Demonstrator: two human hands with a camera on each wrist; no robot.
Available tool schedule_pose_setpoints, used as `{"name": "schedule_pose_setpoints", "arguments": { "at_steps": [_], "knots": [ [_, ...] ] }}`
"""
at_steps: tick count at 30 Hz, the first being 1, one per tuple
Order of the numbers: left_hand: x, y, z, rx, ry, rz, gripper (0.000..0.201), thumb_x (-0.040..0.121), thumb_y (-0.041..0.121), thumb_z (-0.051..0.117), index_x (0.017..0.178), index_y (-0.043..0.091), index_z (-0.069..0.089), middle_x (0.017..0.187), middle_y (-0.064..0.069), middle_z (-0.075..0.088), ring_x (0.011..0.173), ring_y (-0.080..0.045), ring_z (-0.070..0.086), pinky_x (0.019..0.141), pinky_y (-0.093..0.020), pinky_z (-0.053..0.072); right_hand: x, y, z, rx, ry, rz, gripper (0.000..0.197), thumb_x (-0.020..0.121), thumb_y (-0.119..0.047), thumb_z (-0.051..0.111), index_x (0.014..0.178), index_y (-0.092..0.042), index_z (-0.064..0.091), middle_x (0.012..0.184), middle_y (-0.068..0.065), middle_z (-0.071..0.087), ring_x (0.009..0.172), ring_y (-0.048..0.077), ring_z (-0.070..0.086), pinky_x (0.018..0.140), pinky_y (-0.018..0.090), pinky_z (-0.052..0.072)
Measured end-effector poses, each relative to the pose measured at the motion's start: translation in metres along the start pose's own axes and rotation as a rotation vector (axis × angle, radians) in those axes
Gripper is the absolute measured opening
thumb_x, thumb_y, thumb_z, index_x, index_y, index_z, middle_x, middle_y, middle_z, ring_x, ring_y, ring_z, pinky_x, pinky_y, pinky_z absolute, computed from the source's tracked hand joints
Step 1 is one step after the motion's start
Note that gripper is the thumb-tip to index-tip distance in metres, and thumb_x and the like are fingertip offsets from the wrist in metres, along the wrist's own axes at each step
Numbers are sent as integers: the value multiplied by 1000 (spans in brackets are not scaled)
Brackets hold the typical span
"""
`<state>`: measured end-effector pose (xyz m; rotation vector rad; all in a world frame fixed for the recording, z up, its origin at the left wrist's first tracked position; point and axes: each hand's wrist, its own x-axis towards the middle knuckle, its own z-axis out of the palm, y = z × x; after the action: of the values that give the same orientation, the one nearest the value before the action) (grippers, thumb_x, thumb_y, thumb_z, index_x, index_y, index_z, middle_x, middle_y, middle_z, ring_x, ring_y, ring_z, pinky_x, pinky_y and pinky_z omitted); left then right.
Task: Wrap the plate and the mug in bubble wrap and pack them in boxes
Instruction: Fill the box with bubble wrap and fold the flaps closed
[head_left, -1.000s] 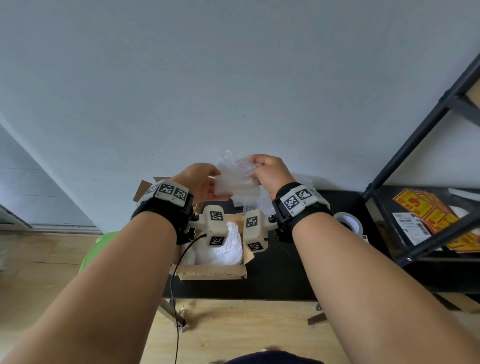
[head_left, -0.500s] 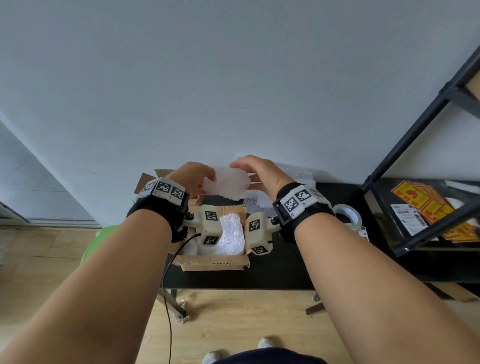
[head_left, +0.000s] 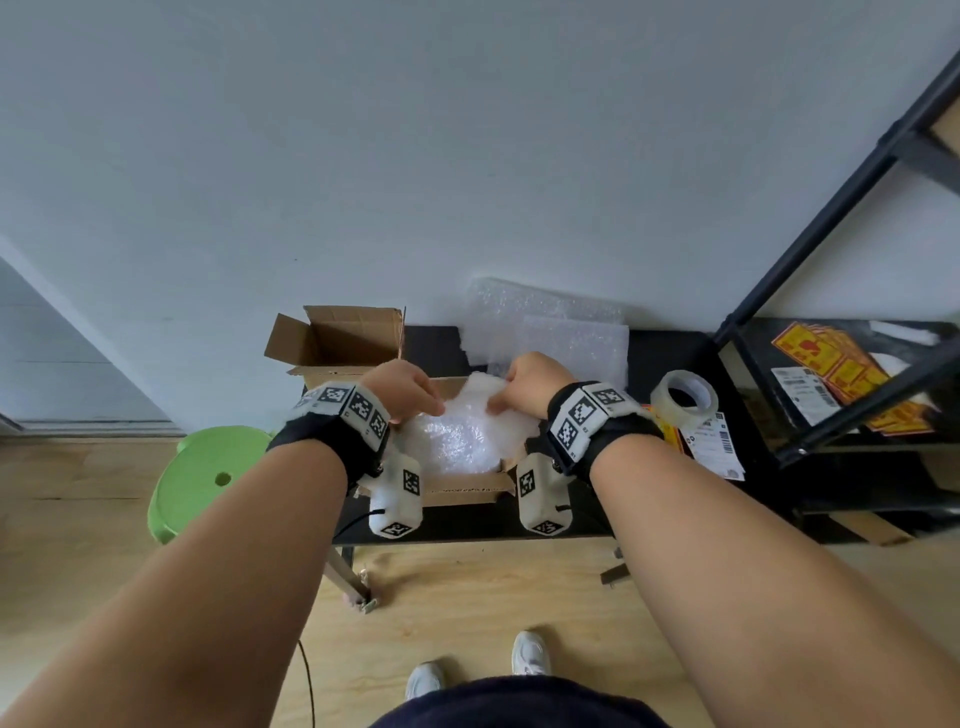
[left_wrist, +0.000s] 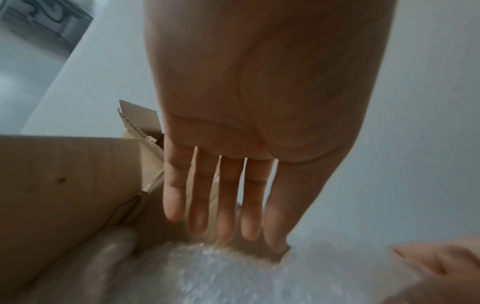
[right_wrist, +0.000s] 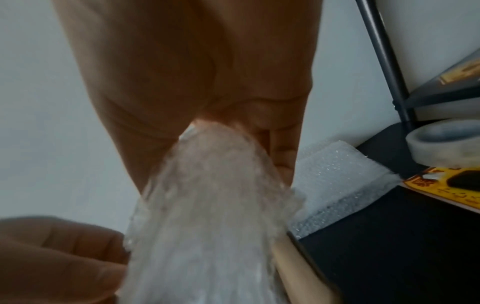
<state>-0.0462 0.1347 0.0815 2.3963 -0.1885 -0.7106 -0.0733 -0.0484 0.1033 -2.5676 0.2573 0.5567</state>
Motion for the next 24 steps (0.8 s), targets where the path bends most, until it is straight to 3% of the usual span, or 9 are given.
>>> {"name": "schedule_pose_setpoints", "arguments": {
  "at_steps": [2,4,7,10,13,16,19,21,24],
  "knots": [
    [-1,-7,8,76,9,23,12,88,19,66,100,17,68,99,2,66,91,-11,60,80,-24,49,-1,1,12,-54,39,35,34,79,-29,74,68,-19,44,67,-2,48,57,13,47,50,25,33],
    [-2,-13,15,156,12,49,22,89,14,64,111,19,67,108,5,64,98,-10,59,86,-24,49,-3,-1,24,-99,130,50,25,82,-25,70,85,-15,48,74,-2,50,62,13,50,51,25,34],
    [-2,-24,27,270,37,60,35,90,9,58,121,25,62,123,4,59,108,-12,57,94,-29,50,-5,-5,43,-130,259,45,38,86,-18,64,119,-7,48,103,6,57,90,24,60,65,29,42],
    [-2,-34,39,401,51,51,44,93,9,52,131,31,55,134,0,53,120,-20,52,101,-37,47,-3,-9,61,-203,306,37,53,86,-16,65,132,-5,40,122,11,53,110,28,56,74,34,45],
    [1,-43,46,463,30,88,53,90,9,57,138,31,49,143,1,41,128,-24,44,107,-42,41,2,-11,75,-391,329,-11,45,91,-9,59,131,-1,41,122,14,55,112,29,57,83,36,49],
    [4,-49,51,472,23,99,60,86,13,63,140,33,45,145,3,36,128,-24,43,107,-42,42,8,-11,86,-548,342,-82,28,93,0,46,120,-2,51,113,13,60,102,29,62,73,34,48],
    [6,-53,57,484,10,112,60,87,14,63,141,31,44,146,2,33,127,-24,45,105,-42,43,13,-13,91,-474,288,-91,22,92,0,49,112,-7,56,103,10,64,95,27,64,63,31,40],
    [6,-53,58,495,15,125,57,88,15,62,140,30,44,146,1,33,125,-25,46,104,-43,44,14,-14,89,-390,230,-68,17,92,-8,56,109,-11,57,99,8,65,91,25,65,61,31,41],
    [7,-50,59,520,32,138,55,88,14,60,139,29,46,144,0,35,125,-24,45,104,-43,44,9,-17,83,-298,177,-55,5,92,-19,54,97,-17,54,86,4,59,81,25,61,61,31,40]
  ]
}}
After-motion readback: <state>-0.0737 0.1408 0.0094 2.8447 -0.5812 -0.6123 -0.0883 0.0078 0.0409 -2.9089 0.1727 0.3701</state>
